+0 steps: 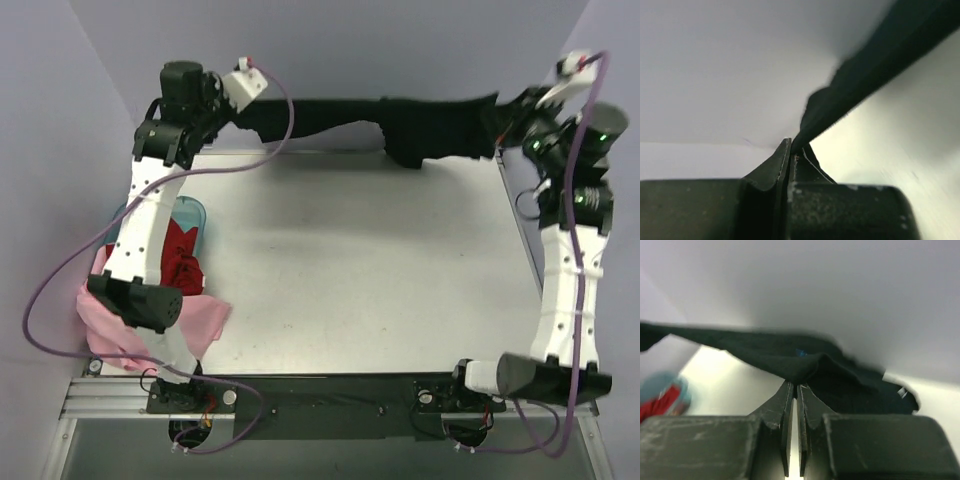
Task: Fold and stack the t-shirts
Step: Flatten out the tshirt
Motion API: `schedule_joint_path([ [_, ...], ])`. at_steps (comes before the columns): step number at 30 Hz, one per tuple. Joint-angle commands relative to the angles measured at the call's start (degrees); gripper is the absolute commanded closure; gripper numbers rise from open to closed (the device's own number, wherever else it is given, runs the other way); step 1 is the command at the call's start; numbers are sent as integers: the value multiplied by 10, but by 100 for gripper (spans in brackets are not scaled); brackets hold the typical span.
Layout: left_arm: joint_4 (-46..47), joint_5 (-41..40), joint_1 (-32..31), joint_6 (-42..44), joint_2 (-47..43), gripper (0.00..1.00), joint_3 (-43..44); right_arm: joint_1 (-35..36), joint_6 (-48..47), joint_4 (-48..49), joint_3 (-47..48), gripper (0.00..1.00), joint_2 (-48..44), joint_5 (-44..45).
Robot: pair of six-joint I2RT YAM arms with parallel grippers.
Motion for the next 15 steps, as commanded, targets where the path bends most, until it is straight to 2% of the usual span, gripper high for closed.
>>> schedule_joint_path([
  [1, -85, 76, 2, -19, -118, 100, -262, 82, -109, -158, -243, 100, -120, 50],
  [2, -80, 75, -4, -20, -135, 100, -352, 96, -62, -172, -285, 100, -149, 65],
  [5, -70, 65, -48, -7, -181, 100, -503, 138, 81, -253, -453, 100, -184, 73],
  [6, -69, 64, -56, -4, -189, 100, -575, 145, 99, -266, -482, 100, -192, 78],
  [8, -55, 67, -70, -5, -196, 100, -663, 163, 132, -285, -576, 100, -214, 88],
  [12, -27, 59, -72, -6, -187, 100, -769, 166, 158, -305, -690, 100, -236, 113],
  [15, -45, 55, -72, -5, -178, 100, -789, 168, 164, -323, -733, 100, -206, 88],
])
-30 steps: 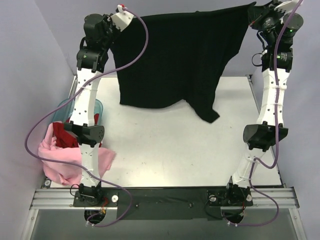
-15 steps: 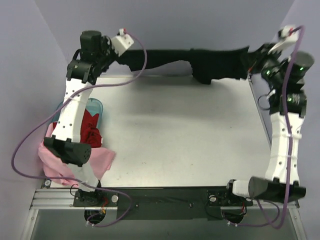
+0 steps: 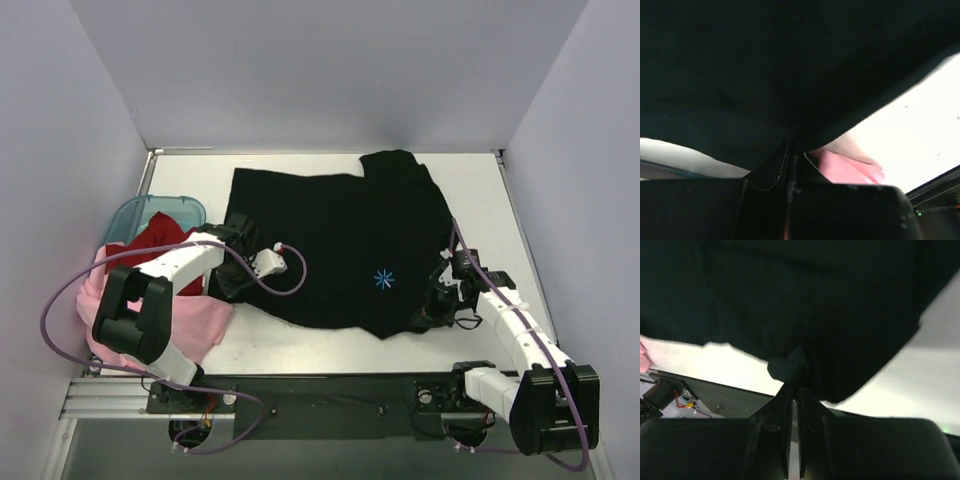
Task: Fold and stack the t-shirts
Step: Flatten out the tshirt
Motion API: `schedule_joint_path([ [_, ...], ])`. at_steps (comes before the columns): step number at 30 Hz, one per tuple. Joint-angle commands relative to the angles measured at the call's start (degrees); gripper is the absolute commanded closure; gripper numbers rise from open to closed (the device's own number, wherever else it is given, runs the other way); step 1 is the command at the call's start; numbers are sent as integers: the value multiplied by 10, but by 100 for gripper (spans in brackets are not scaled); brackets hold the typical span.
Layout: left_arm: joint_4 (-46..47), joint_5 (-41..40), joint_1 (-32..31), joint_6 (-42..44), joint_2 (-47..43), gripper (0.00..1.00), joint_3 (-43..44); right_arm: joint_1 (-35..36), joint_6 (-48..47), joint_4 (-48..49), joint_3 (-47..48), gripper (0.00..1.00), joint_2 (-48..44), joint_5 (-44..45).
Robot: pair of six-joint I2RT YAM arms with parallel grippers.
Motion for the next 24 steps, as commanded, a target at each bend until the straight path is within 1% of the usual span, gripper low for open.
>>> schedule_joint_path([
  [1, 5, 1, 3, 3, -8, 100, -7, 5, 46, -40, -25, 100, 3, -24],
  [4, -31, 18, 3, 18, -19, 100, -19, 9, 56, -78, -26, 100, 33, -19],
  [7, -74, 61, 2, 32, -35, 100, -20, 9, 56, -116, -14, 100, 33, -3],
  [10, -102, 84, -2, 34, -40, 100, -20, 9, 67, -148, -2, 100, 4, 6],
  [13, -118, 96, -4, 34, -44, 100, -18, 8, 70, -194, 39, 100, -26, 50],
  [16, -124, 104, -4, 34, -44, 100, 4, -2, 66, -203, 65, 100, -35, 77],
  [20, -106, 91, -3, 38, -32, 100, 36, -45, 23, -196, 83, 100, 14, 64],
  [22, -93, 79, -2, 42, -26, 100, 56, -74, 1, -187, 112, 100, 28, 79],
  [24, -88, 73, 0, 44, -16, 100, 80, -79, -21, -179, 137, 100, 41, 97],
])
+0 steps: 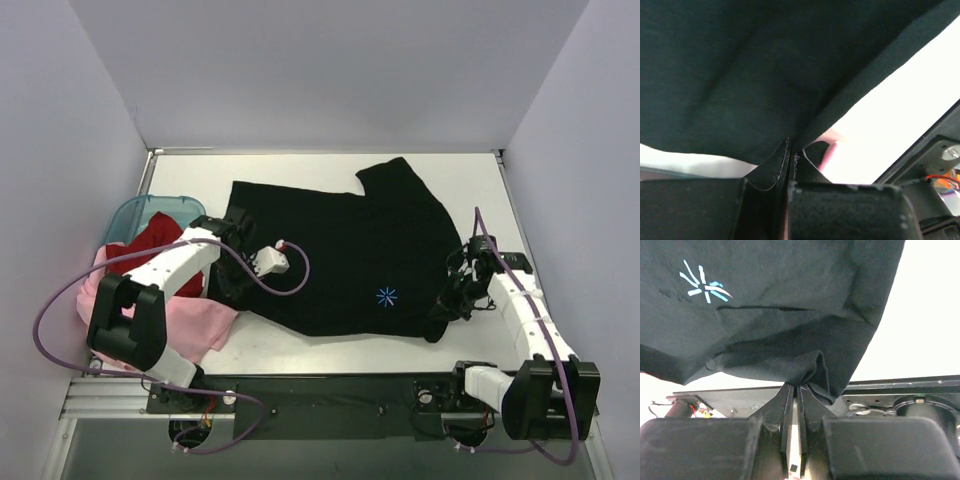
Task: Fold and stack the t-shirts
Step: Flatten out the tshirt
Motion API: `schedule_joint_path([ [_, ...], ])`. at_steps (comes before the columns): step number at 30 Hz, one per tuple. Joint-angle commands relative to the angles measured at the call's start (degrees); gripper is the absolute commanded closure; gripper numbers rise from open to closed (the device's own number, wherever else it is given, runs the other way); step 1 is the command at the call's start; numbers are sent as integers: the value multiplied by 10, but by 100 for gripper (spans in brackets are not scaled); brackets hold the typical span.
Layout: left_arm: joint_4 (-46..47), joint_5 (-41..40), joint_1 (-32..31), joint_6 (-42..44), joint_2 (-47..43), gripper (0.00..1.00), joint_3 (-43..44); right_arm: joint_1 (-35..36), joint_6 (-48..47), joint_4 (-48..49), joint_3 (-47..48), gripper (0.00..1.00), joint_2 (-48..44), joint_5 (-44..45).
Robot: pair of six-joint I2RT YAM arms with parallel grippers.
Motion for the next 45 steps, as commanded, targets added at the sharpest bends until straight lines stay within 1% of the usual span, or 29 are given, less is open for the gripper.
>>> schedule_joint_path([
  [1, 15, -2, 4, 18, 14, 100, 75, -20, -58, -21, 59, 100, 36, 40],
  [3, 12, -5, 9, 23, 22, 100, 81, -18, -59, -24, 56, 100, 61, 3],
  [4, 6, -6, 11, 26, 25, 100, 79, -8, -52, -20, 35, 100, 68, -31],
  [5, 1, -4, 11, 29, 25, 100, 69, 5, -25, -14, 19, 100, 72, -41],
  [6, -17, 6, 10, 31, 23, 100, 64, 52, -15, -6, -4, 100, 73, -62],
  [7, -25, 16, 11, 33, 19, 100, 53, 74, 10, -9, -18, 100, 70, -71],
  [9, -55, 36, 10, 36, 7, 100, 31, 158, 39, -31, -49, 100, 68, -106],
  [10, -66, 35, 10, 37, -2, 100, 22, 176, 66, -53, -69, 100, 64, -121],
  [11, -69, 33, 10, 38, -6, 100, 7, 216, 74, -64, -76, 100, 61, -130],
  [12, -70, 28, 11, 39, -13, 100, 0, 234, 81, -90, -86, 100, 56, -131],
  [13, -70, 23, 10, 38, -15, 100, -14, 253, 82, -104, -90, 97, 53, -115],
  [15, -67, 18, 10, 37, -20, 100, -27, 255, 87, -136, -86, 77, 38, -78],
  [16, -65, 18, 9, 36, -19, 100, -28, 254, 88, -150, -81, 73, 28, -67],
  [18, -65, 21, 8, 29, -20, 100, -25, 238, 86, -176, -44, 52, 22, -18],
  [20, -68, 25, 7, 28, -22, 100, -22, 215, 84, -190, 0, 38, 14, 28],
  [22, -68, 25, 6, 28, -23, 100, -19, 196, 80, -190, 38, 37, 9, 74],
  [23, -68, 24, 6, 29, -23, 100, -19, 193, 80, -185, 55, 39, 8, 96],
  [24, -66, 24, 6, 29, -24, 100, -19, 193, 82, -171, 58, 41, 14, 102],
  [27, -61, 21, 6, 28, -25, 100, -20, 195, 96, -99, 32, 54, 32, 91],
  [28, -61, 21, 6, 29, -26, 100, -19, 196, 97, -81, 24, 55, 47, 89],
  [30, -59, 23, 5, 26, -27, 100, -18, 185, 86, -54, 16, 53, 85, 112],
  [32, -62, 25, 5, 23, -27, 100, -17, 156, 70, -48, 40, 51, 118, 160],
  [33, -63, 27, 5, 22, -28, 100, -16, 145, 64, -39, 65, 47, 124, 181],
  [35, -66, 32, 5, 21, -28, 100, -16, 97, 56, -16, 95, 39, 129, 204],
  [38, -62, 38, 4, 16, -28, 100, -20, 14, 37, 29, 124, 36, 166, 231],
  [40, -58, 40, 0, 6, -27, 100, -19, -41, 19, 65, 138, 35, 214, 212],
  [42, -56, 47, -3, -2, -29, 100, -20, -72, 1, 104, 164, 35, 265, 195],
  [44, -52, 51, -7, -8, -27, 100, -22, -92, -14, 144, 202, 35, 320, 179],
  [45, -49, 51, -7, -11, -26, 100, -26, -96, -27, 146, 223, 35, 356, 176],
])
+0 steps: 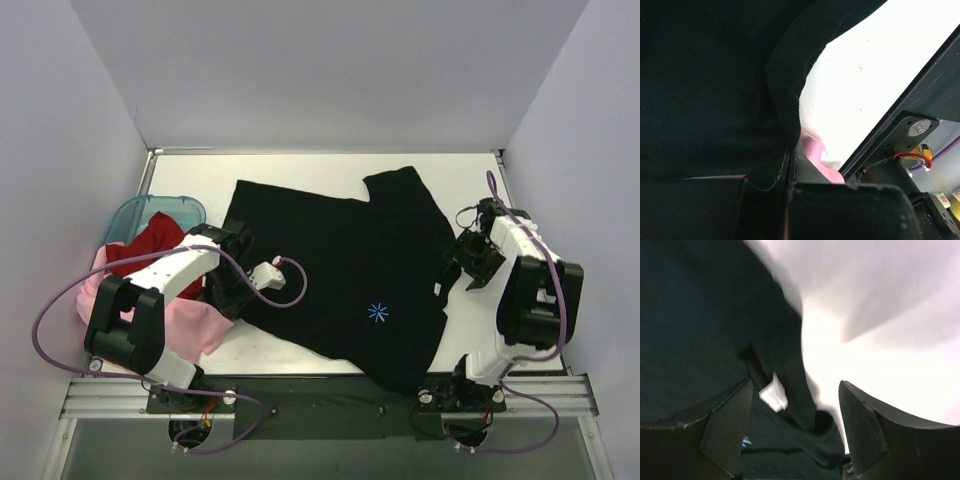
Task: Fold and stack the t-shirts
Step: Flatten out the tshirt
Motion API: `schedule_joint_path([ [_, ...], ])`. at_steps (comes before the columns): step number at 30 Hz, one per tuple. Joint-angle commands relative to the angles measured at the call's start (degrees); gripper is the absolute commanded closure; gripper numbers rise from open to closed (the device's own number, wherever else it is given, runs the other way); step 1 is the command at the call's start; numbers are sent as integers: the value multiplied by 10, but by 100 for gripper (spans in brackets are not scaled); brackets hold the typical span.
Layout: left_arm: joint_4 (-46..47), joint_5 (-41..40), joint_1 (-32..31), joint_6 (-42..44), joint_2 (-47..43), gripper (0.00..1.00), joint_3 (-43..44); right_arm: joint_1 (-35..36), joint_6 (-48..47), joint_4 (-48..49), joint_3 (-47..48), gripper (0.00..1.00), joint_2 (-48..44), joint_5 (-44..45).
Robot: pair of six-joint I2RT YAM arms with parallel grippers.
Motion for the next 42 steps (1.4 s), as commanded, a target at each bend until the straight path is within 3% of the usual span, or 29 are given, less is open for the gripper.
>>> schedule_joint_path([
  [1, 6, 32, -8, -21, -13, 100, 4, -27, -53, 55, 93, 36, 113, -23],
  [4, 19, 25, -8, -35, -7, 100, 0, -27, -70, 45, 161, 43, 218, -65],
  [5, 27, 21, -9, -45, -4, 100, 1, -28, -69, 38, 192, 59, 235, -82],
  [6, 31, 20, -8, -49, -3, 100, 2, -31, -65, 32, 207, 69, 267, -89],
  [7, 36, 23, -9, -56, -2, 100, 4, -33, -64, 27, 237, 86, 279, -105],
  [9, 43, 33, -9, -63, 3, 100, 14, -45, -57, 25, 292, 100, 315, -129],
  [13, 60, 48, -23, -77, 29, 100, 62, -67, -34, 25, 447, 100, 402, -155],
  [16, 71, 48, -68, -92, 58, 100, 96, -68, -28, 25, 606, 100, 466, -165],
  [17, 76, 50, -76, -95, 73, 100, 110, -68, -23, 23, 629, 93, 488, -167],
  [20, 83, 57, -123, -101, 96, 97, 116, -75, -23, 21, 678, 56, 492, -164],
  [22, 85, 59, -137, -95, 94, 79, 103, -82, -42, 19, 661, 47, 460, -149],
  [23, 82, 61, -136, -91, 88, 53, 97, -83, -61, 15, 648, 44, 430, -139],
  [24, 68, 67, -136, -82, 79, 48, 95, -84, -85, 10, 620, 42, 407, -119],
  [25, 61, 70, -137, -74, 74, 25, 90, -83, -96, 6, 607, 41, 363, -104],
  [30, 12, 69, -129, -66, 26, 20, 82, -88, -112, -23, 429, 41, 201, 9],
  [33, -2, 58, -102, -72, -4, 21, 58, -106, -106, -32, 298, 42, 112, -21],
  [37, 19, 31, -54, -71, -36, 32, -6, -131, -101, -42, 159, 49, 25, -40],
  [42, 75, -2, -43, -33, -57, 37, -61, -136, -121, -41, 71, 53, -24, -71],
])
